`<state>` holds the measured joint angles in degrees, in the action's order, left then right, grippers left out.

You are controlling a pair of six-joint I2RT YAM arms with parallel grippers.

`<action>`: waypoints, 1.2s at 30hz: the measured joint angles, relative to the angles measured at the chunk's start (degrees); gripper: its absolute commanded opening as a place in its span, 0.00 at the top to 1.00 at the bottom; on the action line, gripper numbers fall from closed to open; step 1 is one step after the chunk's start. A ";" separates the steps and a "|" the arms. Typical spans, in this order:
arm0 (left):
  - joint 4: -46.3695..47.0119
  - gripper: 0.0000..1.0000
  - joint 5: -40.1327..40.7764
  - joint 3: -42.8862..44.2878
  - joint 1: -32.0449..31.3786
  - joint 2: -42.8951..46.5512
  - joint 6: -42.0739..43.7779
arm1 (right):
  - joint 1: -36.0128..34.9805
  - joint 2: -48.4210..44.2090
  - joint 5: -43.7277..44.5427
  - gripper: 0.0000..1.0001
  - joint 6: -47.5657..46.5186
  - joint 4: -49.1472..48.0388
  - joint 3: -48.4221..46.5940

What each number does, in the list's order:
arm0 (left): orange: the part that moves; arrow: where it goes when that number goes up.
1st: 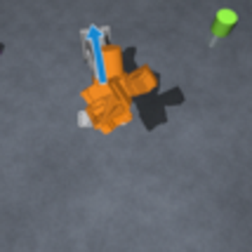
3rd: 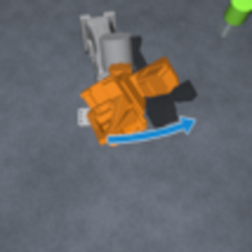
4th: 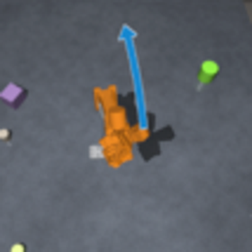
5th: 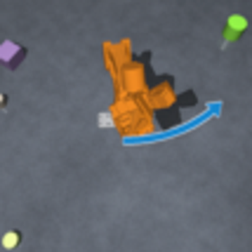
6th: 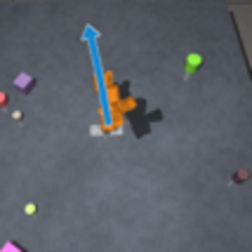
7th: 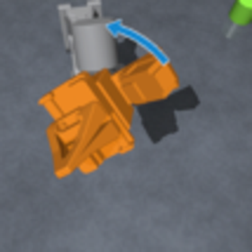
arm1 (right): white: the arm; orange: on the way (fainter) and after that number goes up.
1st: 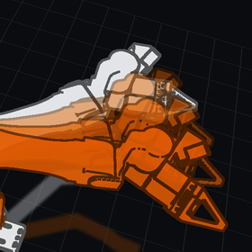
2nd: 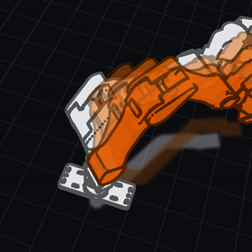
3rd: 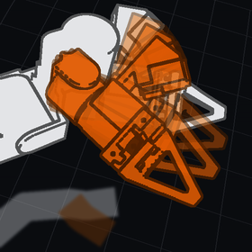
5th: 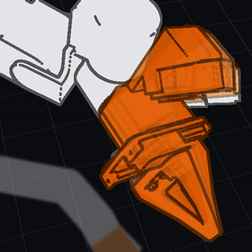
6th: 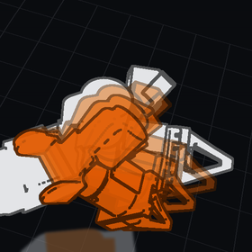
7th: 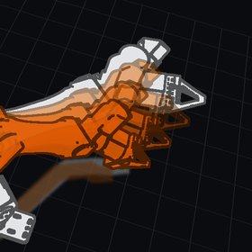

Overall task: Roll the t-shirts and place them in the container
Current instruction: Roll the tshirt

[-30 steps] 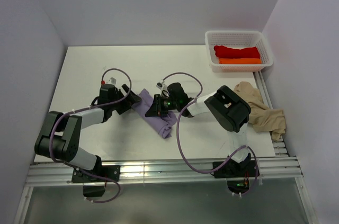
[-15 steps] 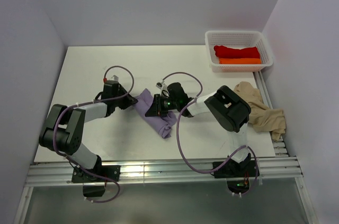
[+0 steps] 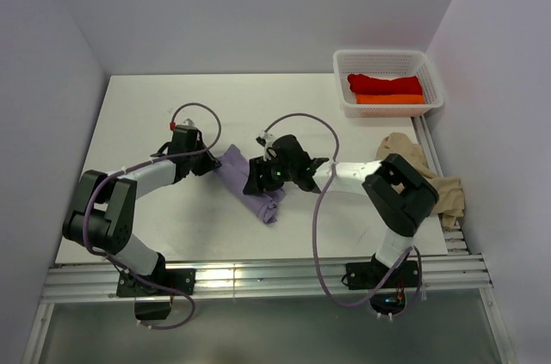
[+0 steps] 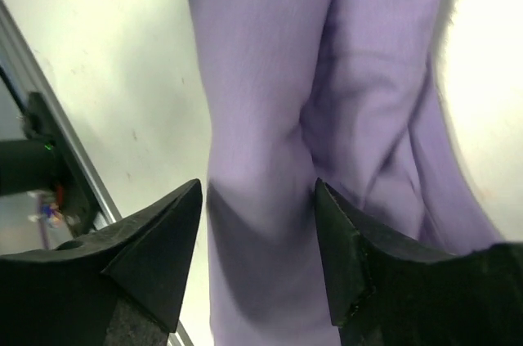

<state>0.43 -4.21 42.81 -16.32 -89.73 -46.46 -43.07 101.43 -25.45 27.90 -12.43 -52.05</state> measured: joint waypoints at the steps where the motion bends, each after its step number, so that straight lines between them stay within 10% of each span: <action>1: -0.74 1.00 0.26 0.37 -0.11 0.00 0.28 | -0.33 -1.60 1.25 0.32 -0.98 1.01 0.79; 12: -9.77 1.00 2.19 5.77 -0.96 -0.35 2.05 | -9.16 -10.86 17.68 0.36 -8.52 11.78 3.43; 18: -15.91 1.00 2.38 10.03 -1.38 -2.95 2.49 | -14.23 -10.86 24.09 0.85 -8.70 13.14 4.26; 22: -20.33 1.00 2.40 14.14 -1.84 -5.70 2.91 | -14.86 -10.95 25.88 1.00 -7.19 11.30 6.12; 36: -28.94 0.92 0.66 20.39 -2.10 -9.70 3.45 | -14.80 -12.92 22.93 1.00 -3.48 4.85 11.52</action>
<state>-28.51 -3.55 63.20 -18.41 -99.44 -43.00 -57.87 88.51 -2.52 24.43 -7.57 -40.53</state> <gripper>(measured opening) 0.145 0.142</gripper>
